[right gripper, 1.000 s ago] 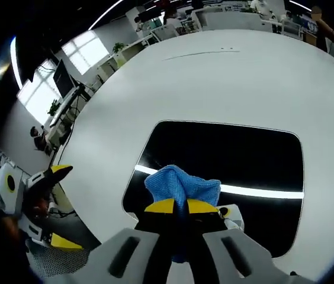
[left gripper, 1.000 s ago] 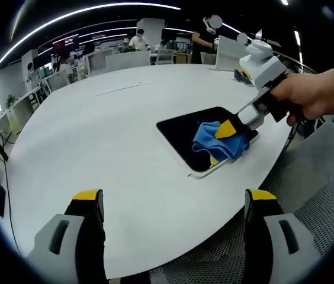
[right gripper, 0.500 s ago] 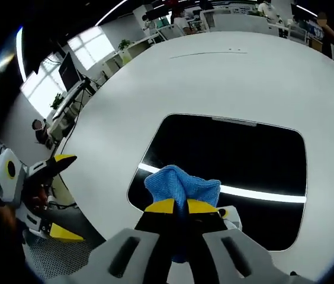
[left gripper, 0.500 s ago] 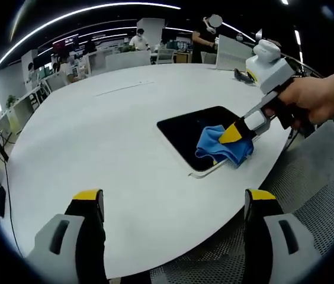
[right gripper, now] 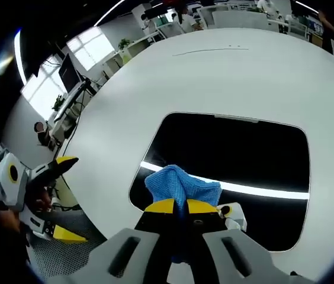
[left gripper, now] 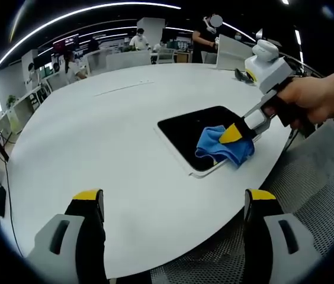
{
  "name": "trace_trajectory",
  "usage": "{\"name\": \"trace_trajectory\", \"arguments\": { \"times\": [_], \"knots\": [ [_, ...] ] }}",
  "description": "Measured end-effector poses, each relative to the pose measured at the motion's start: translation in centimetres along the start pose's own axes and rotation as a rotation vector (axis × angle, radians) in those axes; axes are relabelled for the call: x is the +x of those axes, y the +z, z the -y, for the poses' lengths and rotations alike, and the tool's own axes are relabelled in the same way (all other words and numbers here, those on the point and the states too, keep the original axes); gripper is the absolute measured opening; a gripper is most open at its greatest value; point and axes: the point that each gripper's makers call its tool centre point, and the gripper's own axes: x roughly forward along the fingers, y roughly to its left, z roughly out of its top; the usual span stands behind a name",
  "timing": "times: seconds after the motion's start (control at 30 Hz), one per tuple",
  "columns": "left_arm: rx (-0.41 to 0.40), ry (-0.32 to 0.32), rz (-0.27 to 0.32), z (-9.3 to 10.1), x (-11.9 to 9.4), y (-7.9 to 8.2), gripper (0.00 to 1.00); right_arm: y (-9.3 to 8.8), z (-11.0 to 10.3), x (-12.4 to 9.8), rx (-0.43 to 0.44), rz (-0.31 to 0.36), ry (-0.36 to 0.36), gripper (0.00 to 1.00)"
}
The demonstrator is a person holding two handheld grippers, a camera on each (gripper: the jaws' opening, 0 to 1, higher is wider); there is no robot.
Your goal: Wipe the mirror surface with the cleaning cloth until all visible marks leave the cleaned area.
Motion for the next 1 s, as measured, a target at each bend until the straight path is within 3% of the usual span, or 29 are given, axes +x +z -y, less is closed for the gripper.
{"name": "trace_trajectory", "arguments": {
  "times": [0.17, 0.53, 1.0],
  "knots": [
    [0.018, -0.009, -0.024, 0.2, 0.1, -0.4, 0.98, -0.3, 0.3, -0.3, -0.029, 0.003, 0.01, 0.0],
    [0.011, -0.003, -0.015, 0.2, 0.1, -0.2, 0.97, -0.4, 1.6, -1.0, -0.021, 0.009, 0.007, 0.0],
    [0.013, 0.003, -0.001, 0.2, 0.0, 0.1, 0.99, -0.5, 2.9, -1.5, -0.089, -0.011, 0.004, 0.0]
  ]
}}
